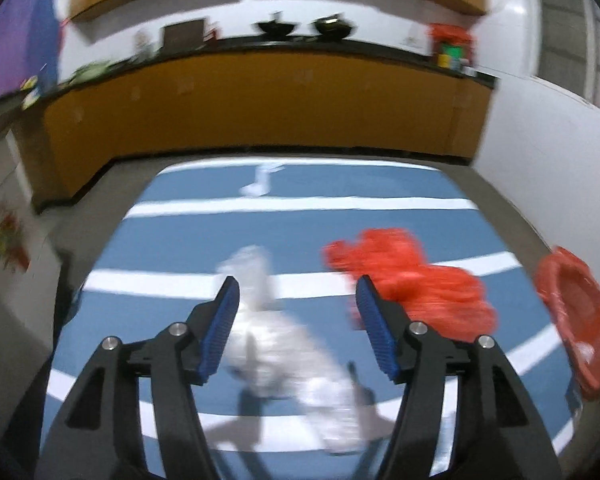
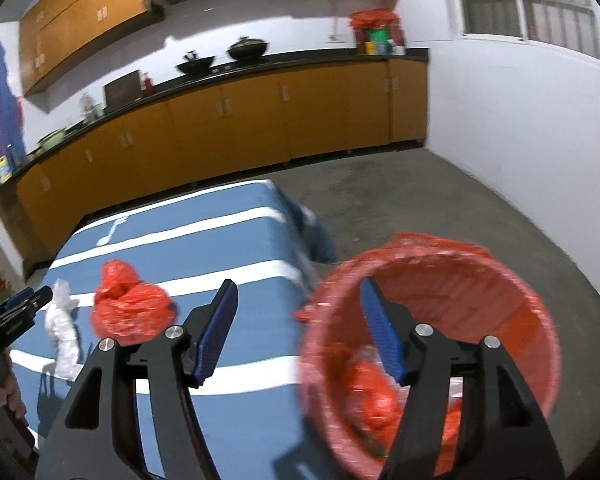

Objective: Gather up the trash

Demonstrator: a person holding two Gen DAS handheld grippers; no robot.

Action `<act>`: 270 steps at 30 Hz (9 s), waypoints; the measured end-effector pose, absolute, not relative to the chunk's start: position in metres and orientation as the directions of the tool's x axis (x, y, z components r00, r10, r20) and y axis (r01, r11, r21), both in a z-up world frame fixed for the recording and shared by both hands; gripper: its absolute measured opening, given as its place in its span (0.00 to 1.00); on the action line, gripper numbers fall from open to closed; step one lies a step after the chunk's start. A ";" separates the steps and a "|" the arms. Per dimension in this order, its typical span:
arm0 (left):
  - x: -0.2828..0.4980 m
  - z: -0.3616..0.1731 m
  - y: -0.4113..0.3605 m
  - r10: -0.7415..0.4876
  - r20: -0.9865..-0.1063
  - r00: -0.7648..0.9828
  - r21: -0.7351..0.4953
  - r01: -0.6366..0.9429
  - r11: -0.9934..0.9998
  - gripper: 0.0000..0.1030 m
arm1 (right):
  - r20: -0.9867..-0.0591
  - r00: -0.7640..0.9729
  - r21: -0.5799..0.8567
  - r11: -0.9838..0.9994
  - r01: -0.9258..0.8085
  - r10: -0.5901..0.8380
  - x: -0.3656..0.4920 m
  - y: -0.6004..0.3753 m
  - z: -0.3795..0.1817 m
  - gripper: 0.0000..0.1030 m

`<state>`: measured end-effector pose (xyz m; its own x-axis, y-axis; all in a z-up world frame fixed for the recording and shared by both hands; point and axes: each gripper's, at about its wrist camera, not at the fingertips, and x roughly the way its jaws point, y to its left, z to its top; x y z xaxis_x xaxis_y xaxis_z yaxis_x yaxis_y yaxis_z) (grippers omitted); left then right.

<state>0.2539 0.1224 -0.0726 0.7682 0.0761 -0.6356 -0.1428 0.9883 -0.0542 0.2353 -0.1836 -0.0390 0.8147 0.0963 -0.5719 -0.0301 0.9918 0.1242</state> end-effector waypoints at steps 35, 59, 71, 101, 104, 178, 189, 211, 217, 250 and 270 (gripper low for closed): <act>0.288 -0.122 0.160 -0.109 -0.732 0.673 -0.273 -0.144 0.951 0.30 | -0.673 0.667 0.130 0.940 -0.317 0.318 0.296 -0.038 -0.085 0.67; 0.266 -0.076 0.192 0.029 -0.663 0.748 -0.198 -0.213 0.957 0.30 | -0.766 0.592 0.037 0.936 -0.349 0.251 0.295 -0.026 -0.111 0.23; 0.260 -0.057 0.151 -0.036 -0.631 0.775 -0.195 -0.113 0.974 0.30 | -0.693 0.682 0.104 0.969 -0.225 0.232 0.271 -0.096 -0.074 0.18; 0.258 -0.028 0.005 -0.243 -0.583 0.775 -0.144 0.196 0.970 0.30 | -0.577 0.817 0.122 0.989 0.081 0.005 0.211 -0.218 -0.019 0.18; 0.257 -0.028 -0.014 -0.275 -0.583 0.765 -0.154 0.228 0.961 0.30 | -0.576 0.817 0.135 0.984 0.114 -0.015 0.205 -0.232 -0.018 0.18; 0.156 -0.008 -0.025 -0.169 -0.456 0.874 -0.025 0.177 0.984 0.96 | -0.404 0.816 -0.049 0.901 0.432 -0.413 0.075 -0.265 0.010 0.98; 0.099 0.011 0.006 -0.112 -0.426 0.898 -0.013 0.118 0.993 0.96 | -0.411 0.859 0.002 0.942 0.336 -0.305 0.046 -0.234 0.018 0.98; 0.051 0.008 0.011 -0.094 -0.418 0.904 -0.009 0.100 0.995 0.96 | -0.406 0.869 -0.035 0.955 0.295 -0.283 0.013 -0.200 0.012 0.98; 0.039 0.004 0.010 -0.082 -0.429 0.900 -0.011 0.085 0.996 0.96 | -0.417 0.862 -0.037 0.953 0.301 -0.288 0.008 -0.197 0.008 0.98; 0.022 0.002 0.004 -0.082 -0.452 0.888 -0.011 0.087 0.996 0.96 | -0.457 0.846 -0.013 0.953 0.303 -0.275 -0.007 -0.195 0.003 0.98; 0.019 0.001 0.006 -0.039 -0.464 0.885 0.006 0.047 0.999 0.96 | -0.462 0.844 -0.012 0.954 0.301 -0.272 -0.008 -0.193 -0.001 0.98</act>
